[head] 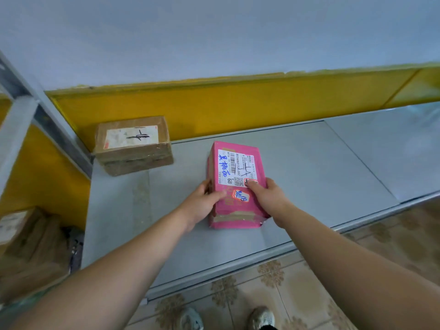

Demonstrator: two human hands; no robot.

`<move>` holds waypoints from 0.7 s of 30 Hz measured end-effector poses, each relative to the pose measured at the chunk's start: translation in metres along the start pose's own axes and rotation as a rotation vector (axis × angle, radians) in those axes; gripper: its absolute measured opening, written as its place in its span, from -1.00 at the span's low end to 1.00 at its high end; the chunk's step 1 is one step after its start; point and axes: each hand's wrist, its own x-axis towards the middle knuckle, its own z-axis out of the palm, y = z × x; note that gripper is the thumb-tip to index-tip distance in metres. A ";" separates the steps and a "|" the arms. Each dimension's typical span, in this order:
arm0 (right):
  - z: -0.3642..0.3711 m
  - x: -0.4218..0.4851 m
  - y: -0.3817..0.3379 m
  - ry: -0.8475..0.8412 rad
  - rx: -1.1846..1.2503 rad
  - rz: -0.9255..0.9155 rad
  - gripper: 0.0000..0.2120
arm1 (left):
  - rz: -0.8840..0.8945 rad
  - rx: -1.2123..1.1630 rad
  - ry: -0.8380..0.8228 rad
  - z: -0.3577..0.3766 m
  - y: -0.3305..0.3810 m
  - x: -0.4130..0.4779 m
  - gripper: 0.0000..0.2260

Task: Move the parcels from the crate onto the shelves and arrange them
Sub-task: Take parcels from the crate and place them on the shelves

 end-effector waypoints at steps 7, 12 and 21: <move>-0.105 -0.008 0.020 -0.065 0.517 0.044 -0.57 | 0.023 0.026 -0.141 0.085 0.036 0.002 -0.60; -0.206 -0.010 0.052 0.039 0.576 0.001 -0.56 | 0.103 0.164 -0.217 0.187 0.060 0.012 -0.38; -0.387 -0.013 0.121 0.270 0.517 -0.068 -0.33 | 0.174 0.410 -0.360 0.382 0.076 0.035 -0.18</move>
